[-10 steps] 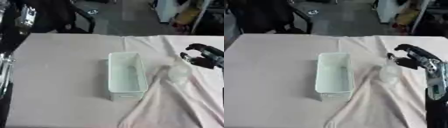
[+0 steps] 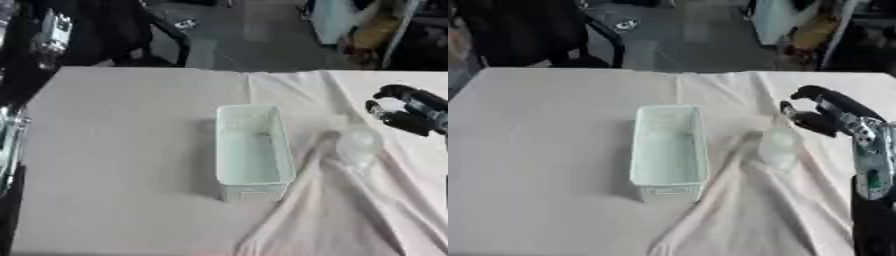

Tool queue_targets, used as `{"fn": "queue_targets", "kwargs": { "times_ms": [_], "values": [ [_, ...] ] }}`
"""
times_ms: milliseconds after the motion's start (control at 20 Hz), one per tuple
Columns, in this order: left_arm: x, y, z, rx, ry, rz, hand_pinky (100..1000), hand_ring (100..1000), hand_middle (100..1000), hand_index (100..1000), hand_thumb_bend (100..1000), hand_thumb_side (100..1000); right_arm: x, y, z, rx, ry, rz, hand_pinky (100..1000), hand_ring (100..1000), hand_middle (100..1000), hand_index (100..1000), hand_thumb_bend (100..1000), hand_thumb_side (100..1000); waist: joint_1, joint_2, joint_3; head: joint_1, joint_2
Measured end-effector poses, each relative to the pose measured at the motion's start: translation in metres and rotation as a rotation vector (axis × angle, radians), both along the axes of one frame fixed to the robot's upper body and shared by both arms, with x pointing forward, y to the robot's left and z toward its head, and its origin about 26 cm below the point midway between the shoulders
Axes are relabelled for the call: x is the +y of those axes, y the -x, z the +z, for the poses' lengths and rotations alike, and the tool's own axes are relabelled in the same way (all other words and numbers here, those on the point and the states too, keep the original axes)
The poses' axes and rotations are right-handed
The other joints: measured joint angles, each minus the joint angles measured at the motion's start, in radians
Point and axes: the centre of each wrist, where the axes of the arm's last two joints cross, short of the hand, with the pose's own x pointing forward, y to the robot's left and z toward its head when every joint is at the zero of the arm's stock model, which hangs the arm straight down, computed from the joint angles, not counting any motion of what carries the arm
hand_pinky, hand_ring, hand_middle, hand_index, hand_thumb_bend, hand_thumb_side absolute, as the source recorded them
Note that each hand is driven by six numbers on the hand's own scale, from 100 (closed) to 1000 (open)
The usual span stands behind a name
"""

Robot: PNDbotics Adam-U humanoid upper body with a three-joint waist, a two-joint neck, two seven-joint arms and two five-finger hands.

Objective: Pick up objects on the table and place them in the box.

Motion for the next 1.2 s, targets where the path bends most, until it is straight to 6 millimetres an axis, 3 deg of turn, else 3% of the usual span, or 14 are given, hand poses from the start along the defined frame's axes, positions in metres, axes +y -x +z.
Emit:
{"fn": "queue_targets", "kwargs": {
  "times_ms": [100, 450, 1200],
  "values": [
    [0.0, 0.0, 0.0, 0.001, -0.001, 0.0, 473, 593, 723, 733, 100, 763, 0.0, 0.001, 0.003, -0.041, -0.006, -0.016, 1000, 1000, 994, 600, 100, 1000, 0.0, 0.0, 0.0, 0.0, 0.0],
    [0.0, 0.0, 0.0, 0.0, -0.004, 0.003, 473, 593, 723, 733, 100, 762, 0.001, 0.003, 0.009, -0.251, -0.051, -0.075, 1000, 1000, 991, 609, 100, 1000, 0.0, 0.0, -0.001, 0.0, 0.0],
    [0.0, 0.0, 0.0, 0.004, -0.011, 0.002, 473, 593, 723, 733, 100, 761, 0.006, -0.002, -0.003, -0.257, -0.045, -0.055, 1000, 1000, 993, 624, 100, 1000, 0.0, 0.0, -0.001, 0.0, 0.0]
  ]
}}
